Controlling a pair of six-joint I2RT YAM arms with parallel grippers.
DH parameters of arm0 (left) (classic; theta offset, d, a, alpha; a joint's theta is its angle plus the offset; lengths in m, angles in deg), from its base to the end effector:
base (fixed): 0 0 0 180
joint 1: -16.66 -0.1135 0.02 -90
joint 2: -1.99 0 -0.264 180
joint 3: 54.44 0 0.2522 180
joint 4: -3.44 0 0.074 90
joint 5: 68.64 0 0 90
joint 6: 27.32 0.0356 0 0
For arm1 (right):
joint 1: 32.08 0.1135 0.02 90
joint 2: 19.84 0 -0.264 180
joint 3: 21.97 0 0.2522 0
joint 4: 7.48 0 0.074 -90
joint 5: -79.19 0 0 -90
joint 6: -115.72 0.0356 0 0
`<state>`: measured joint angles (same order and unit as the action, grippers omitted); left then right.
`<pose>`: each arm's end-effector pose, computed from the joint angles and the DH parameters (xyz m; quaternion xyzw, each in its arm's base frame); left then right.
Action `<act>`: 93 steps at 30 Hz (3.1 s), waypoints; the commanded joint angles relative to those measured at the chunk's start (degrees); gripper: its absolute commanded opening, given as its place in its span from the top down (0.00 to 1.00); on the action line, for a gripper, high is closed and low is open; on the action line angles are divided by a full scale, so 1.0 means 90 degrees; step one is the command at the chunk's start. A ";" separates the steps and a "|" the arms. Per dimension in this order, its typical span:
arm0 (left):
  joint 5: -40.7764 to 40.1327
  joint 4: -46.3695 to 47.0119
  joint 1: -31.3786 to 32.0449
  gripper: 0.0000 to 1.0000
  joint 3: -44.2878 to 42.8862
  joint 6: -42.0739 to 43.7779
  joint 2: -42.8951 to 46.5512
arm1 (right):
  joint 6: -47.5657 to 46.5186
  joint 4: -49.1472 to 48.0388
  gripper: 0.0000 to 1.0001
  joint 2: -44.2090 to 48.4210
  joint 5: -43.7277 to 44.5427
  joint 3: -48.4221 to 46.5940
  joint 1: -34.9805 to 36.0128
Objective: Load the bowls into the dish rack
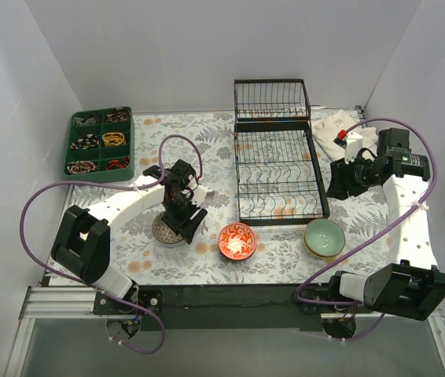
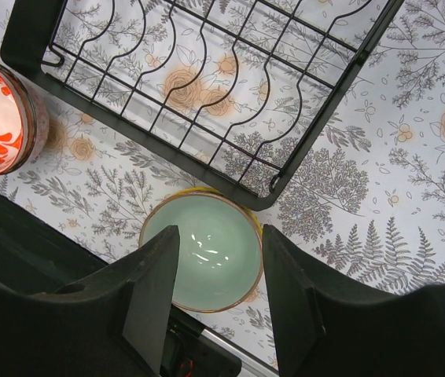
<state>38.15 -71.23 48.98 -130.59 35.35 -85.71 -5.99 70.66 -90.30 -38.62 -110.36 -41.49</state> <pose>0.2173 -0.1496 0.2189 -0.0479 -0.9876 0.1428 0.0443 0.2238 -0.0202 0.3484 -0.2420 0.9084 0.1298 0.3152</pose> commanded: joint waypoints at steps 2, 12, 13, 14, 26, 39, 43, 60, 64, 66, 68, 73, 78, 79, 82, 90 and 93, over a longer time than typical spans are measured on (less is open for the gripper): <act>0.0447 -0.0020 -0.0016 0.46 -0.0167 0.0155 -0.0070 | -0.0032 0.0005 0.45 0.0172 -0.0044 0.0128 -0.0038; 0.1131 -0.0410 -0.0016 0.62 -0.0206 0.0527 -0.0138 | -0.0042 -0.0063 0.45 0.0065 -0.0113 0.0158 -0.0038; 0.1170 -0.0420 -0.0016 0.66 -0.0197 0.0575 -0.0119 | -0.0042 -0.0063 0.45 0.0045 -0.0122 0.0167 -0.0029; 0.1161 -0.0420 -0.0016 0.70 -0.0187 0.0595 -0.0109 | -0.0042 -0.0083 0.45 0.0036 -0.0132 0.0167 -0.0029; 0.0654 -0.0508 -0.0016 0.94 -0.0440 0.0703 0.0145 | -0.0003 -0.0171 0.46 -0.0013 -0.0210 0.0245 -0.0029; -0.0362 -0.0411 -0.0016 1.00 -0.0226 0.0723 0.0809 | 0.0036 -0.0249 0.46 -0.0042 -0.0230 0.0246 -0.0029; -0.0548 -0.0323 -0.0016 1.00 -0.0236 0.0693 0.0868 | 0.0056 -0.0288 0.46 -0.0062 -0.0230 0.0275 -0.0038; -0.1378 0.0097 -0.0007 1.00 -0.0617 0.0537 0.1132 | 0.0075 -0.0347 0.46 -0.0169 -0.0210 0.0314 -0.0038; -0.1339 0.0088 -0.0016 1.00 -0.0675 0.0527 0.1073 | 0.0075 -0.0376 0.46 -0.0170 -0.0210 0.0333 -0.0038; -0.1329 0.0068 -0.0016 1.00 -0.0753 0.0517 0.1073 | 0.0075 -0.0386 0.46 -0.0131 -0.0210 0.0382 -0.0038; -0.1242 0.0019 -0.0016 1.00 -0.0763 0.0498 0.1082 | 0.0075 -0.0405 0.46 -0.0101 -0.0220 0.0431 -0.0029; -0.1358 0.0058 -0.0016 1.00 -0.0782 0.0468 0.1122 | 0.0066 -0.0425 0.46 -0.0033 -0.0201 0.0548 -0.0029; -0.1369 0.0048 -0.0016 1.00 -0.1085 0.0469 0.1053 | 0.0066 -0.0425 0.46 -0.0081 -0.0210 0.0519 -0.0038; -0.1359 0.0010 -0.0016 1.00 -0.1172 0.0459 0.1043 | 0.0066 -0.0425 0.46 -0.0082 -0.0210 0.0480 -0.0029; -0.1378 -0.0010 -0.0016 1.00 -0.1251 0.0459 0.1063 | 0.0066 -0.0425 0.46 -0.0131 -0.0210 0.0402 -0.0038; -0.1300 -0.0098 -0.0085 1.00 -0.1358 0.0508 0.1219 | 0.0075 -0.0425 0.46 -0.0258 -0.0240 0.0265 -0.0038; -0.1358 -0.0069 -0.0163 1.00 -0.1855 0.0537 0.1190 | 0.0075 -0.0415 0.46 -0.0267 -0.0240 0.0265 -0.0038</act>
<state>26.44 -72.54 48.52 -140.53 39.74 -77.16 -5.66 67.67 -92.44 -39.50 -105.71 -41.49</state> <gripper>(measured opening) 0.062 0.541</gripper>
